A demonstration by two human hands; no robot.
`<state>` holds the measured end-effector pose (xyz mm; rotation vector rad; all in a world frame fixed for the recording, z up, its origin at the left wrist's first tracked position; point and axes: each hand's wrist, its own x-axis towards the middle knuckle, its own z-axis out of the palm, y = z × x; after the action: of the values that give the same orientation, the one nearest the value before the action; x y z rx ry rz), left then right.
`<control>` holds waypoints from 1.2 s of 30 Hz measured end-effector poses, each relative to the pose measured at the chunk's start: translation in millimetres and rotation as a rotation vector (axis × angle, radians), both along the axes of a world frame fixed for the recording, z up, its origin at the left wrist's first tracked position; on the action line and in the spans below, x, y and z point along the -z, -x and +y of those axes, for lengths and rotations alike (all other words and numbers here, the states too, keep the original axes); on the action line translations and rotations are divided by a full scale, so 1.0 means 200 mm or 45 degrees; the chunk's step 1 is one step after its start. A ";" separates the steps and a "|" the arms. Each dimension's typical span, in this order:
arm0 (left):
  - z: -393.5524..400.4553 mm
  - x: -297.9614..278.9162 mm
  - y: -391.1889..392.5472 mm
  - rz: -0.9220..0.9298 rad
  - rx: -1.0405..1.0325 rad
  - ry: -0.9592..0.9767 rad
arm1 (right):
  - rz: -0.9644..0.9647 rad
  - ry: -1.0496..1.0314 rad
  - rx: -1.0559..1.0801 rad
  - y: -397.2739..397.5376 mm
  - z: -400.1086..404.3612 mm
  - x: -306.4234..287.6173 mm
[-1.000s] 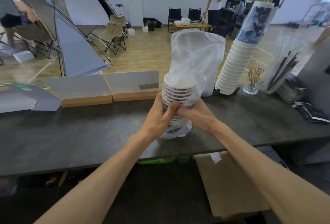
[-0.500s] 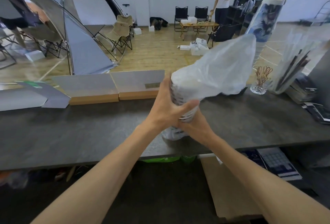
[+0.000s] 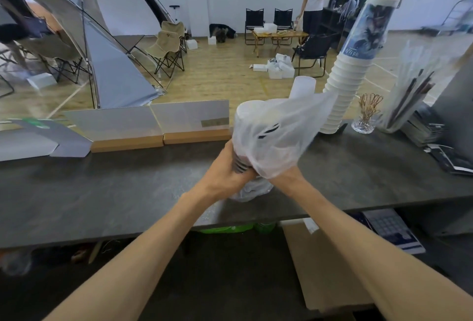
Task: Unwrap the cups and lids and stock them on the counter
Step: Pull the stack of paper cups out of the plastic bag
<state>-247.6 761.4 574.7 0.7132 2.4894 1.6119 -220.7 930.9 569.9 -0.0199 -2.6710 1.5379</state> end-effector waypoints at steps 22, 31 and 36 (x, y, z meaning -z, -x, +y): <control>-0.02 0.03 0.07 0.076 0.012 -0.042 | 0.218 0.305 -0.050 -0.01 -0.05 0.00; -0.12 -0.11 0.12 0.177 0.061 0.049 | 0.318 0.392 0.005 -0.01 0.02 -0.09; 0.05 -0.06 0.13 0.223 0.096 -0.161 | 0.296 0.365 0.054 0.03 -0.07 -0.05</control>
<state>-273.1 770.5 587.5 0.9928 2.4571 1.7634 -226.9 916.7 579.4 0.0836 -2.2453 1.7745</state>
